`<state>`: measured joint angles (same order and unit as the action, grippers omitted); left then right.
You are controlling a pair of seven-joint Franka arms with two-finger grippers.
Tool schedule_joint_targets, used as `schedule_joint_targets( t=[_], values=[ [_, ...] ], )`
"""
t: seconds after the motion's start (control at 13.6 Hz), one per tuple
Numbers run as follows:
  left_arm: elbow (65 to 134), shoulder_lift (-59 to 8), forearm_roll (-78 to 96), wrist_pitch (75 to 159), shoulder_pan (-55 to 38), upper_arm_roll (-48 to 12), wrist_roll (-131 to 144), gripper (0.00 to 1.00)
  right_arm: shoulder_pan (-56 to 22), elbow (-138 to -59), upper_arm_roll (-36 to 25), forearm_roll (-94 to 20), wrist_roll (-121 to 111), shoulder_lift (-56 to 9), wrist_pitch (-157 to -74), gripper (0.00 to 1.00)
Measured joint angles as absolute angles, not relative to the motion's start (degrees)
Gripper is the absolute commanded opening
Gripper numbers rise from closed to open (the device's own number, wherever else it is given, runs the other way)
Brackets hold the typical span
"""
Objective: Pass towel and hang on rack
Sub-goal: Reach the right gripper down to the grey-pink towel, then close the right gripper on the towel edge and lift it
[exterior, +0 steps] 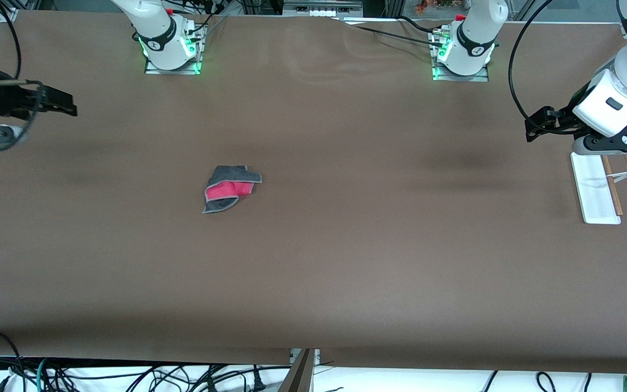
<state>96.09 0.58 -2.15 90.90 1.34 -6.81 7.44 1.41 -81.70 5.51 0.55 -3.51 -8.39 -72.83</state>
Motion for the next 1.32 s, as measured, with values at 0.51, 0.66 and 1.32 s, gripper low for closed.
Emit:
schedule_joint_targets(
  t=[0.51, 0.66, 1.32],
  values=[
    [96.02, 0.58, -2.15, 90.91, 1.27, -6.93, 7.44, 1.00, -7.64, -81.85, 6.03, 0.45, -3.50, -20.99, -81.26, 1.00],
    [95.91, 0.59, -2.15, 90.93, 1.20, -7.61, 7.44, 1.00, -10.06, -81.88, 6.06, 0.08, -3.50, -25.44, -86.40, 1.00],
    [95.38, 0.65, -2.15, 90.93, 1.13, -8.56, 7.44, 1.00, -13.52, -83.53, 6.66, -6.01, -4.41, -39.44, -99.56, 1.00]
  ],
)
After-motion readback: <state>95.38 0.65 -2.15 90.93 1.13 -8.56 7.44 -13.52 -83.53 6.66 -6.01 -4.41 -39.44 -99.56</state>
